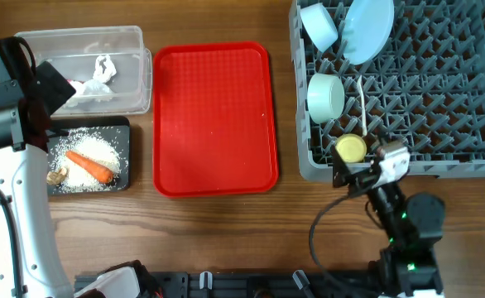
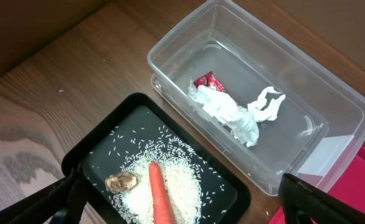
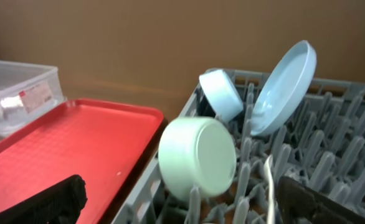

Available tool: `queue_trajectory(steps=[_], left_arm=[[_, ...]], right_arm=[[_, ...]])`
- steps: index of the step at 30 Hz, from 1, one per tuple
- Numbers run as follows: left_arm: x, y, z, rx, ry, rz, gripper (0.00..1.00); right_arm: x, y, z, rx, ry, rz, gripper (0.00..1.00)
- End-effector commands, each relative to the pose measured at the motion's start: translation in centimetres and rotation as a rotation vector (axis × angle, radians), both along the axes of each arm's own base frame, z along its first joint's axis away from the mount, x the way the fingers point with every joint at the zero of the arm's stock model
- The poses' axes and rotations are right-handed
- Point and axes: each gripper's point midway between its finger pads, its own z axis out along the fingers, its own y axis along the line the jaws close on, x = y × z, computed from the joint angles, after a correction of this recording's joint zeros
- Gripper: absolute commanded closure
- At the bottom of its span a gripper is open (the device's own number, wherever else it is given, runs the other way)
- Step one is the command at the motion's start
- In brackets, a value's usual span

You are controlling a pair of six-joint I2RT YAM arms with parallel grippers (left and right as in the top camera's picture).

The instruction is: Sort waste into correct bins and load items into the dishwasher rack

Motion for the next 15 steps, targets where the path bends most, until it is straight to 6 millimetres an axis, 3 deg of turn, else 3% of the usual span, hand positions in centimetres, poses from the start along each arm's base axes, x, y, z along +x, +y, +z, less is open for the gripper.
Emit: queue_trajectory(steps=[1, 4, 15], left_arm=[[-0.1, 0.4, 1.0, 0.017, -0.021, 0.013, 0.00], [-0.1, 0.4, 1.0, 0.017, -0.021, 0.013, 0.00], [-0.1, 0.4, 1.0, 0.017, -0.021, 0.013, 0.00]], right_arm=[[-0.7, -0.8, -0.9, 0.048, -0.051, -0.064, 0.00], [-1.2, -0.8, -1.7, 0.046, -0.052, -0.062, 0.00], [-2.3, -1.0, -0.9, 0.027, -0.103, -0.068, 0.00]])
